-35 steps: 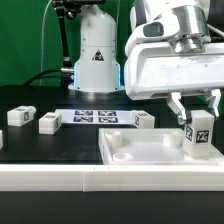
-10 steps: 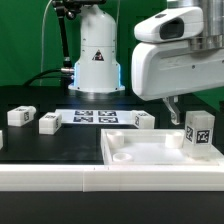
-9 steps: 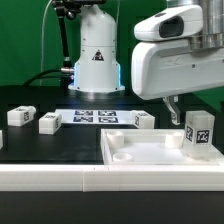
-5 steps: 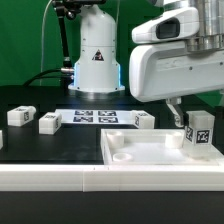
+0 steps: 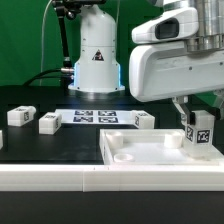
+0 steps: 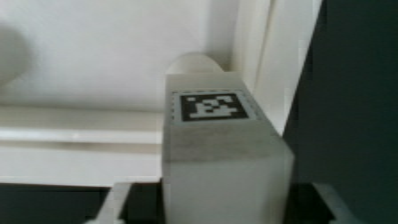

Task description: Assemble one leg

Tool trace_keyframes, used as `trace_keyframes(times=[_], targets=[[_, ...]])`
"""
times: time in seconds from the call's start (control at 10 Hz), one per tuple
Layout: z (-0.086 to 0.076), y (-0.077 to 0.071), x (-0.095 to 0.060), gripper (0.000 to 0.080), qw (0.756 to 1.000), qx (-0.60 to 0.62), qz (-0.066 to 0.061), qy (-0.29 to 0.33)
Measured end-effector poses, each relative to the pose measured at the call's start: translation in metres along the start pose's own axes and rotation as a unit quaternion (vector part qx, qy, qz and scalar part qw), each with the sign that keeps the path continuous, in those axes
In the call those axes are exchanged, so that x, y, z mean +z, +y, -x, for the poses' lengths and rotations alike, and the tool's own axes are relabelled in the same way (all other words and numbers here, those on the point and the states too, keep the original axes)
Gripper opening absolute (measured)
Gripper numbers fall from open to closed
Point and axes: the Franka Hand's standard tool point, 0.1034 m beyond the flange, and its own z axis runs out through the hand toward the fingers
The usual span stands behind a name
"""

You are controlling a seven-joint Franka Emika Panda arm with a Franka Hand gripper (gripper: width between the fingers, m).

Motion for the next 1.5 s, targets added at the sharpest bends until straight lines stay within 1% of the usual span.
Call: trace_keyframes(times=[0.1,0.2,0.4,0.5,0.6,0.8,0.9,1.0,1.1,1.2,1.3,1.4,1.5], targets=[[0.0001,-0.0005,0.0001,0.0292,1.0,0.016,0.0,0.0],[0.0007,0.0006,0.0003,0.0292,0.996,0.09,0.002,0.001],[0.0021,0.0019,0.0005,0.0293,0.982,0.186,0.006,0.013],[0.0025,0.0032,0.0006,0.0293,0.969,0.245,0.009,0.017],[0.0023,0.0042,0.0008,0.0294,0.955,0.296,0.01,0.023],[0.0016,0.0045,0.001,0.0294,0.908,0.418,0.013,0.036],[0.0013,0.0036,0.0013,0.0294,0.887,0.46,0.015,0.041],[0.0015,0.0035,0.0014,0.0294,0.859,0.51,0.019,0.045],[0.0025,0.0019,0.0015,0.0294,0.822,0.567,0.023,0.048],[0.0029,0.0021,0.0013,0.0294,0.812,0.581,0.025,0.048],[0.0033,0.0031,0.0013,0.0294,0.802,0.595,0.019,0.044],[0.0037,0.0026,0.0016,0.0294,0.782,0.621,0.015,0.042],[0.004,0.0024,0.002,0.0294,0.791,0.611,0.015,0.041]])
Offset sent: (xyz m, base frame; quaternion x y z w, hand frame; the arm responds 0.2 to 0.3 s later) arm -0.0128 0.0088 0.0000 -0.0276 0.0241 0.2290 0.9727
